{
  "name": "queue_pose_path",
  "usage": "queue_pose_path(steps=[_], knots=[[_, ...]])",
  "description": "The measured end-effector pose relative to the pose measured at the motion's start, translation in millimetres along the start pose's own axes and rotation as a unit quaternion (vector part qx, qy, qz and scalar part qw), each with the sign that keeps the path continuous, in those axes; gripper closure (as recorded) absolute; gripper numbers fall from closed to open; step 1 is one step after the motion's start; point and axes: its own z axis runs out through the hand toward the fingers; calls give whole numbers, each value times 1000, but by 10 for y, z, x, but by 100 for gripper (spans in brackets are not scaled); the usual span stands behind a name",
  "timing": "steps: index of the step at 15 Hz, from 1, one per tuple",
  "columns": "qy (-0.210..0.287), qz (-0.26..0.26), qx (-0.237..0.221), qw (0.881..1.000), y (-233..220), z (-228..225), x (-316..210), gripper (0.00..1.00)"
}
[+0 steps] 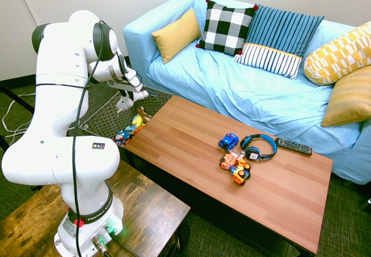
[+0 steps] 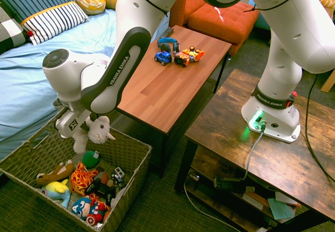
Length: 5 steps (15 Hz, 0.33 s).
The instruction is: Put the stuffed toy in the basket
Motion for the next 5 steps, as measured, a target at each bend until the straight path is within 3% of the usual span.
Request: queue_pose_path(steps=[5], knots=[[10, 5, 0, 1000, -16, -36, 95, 0]])
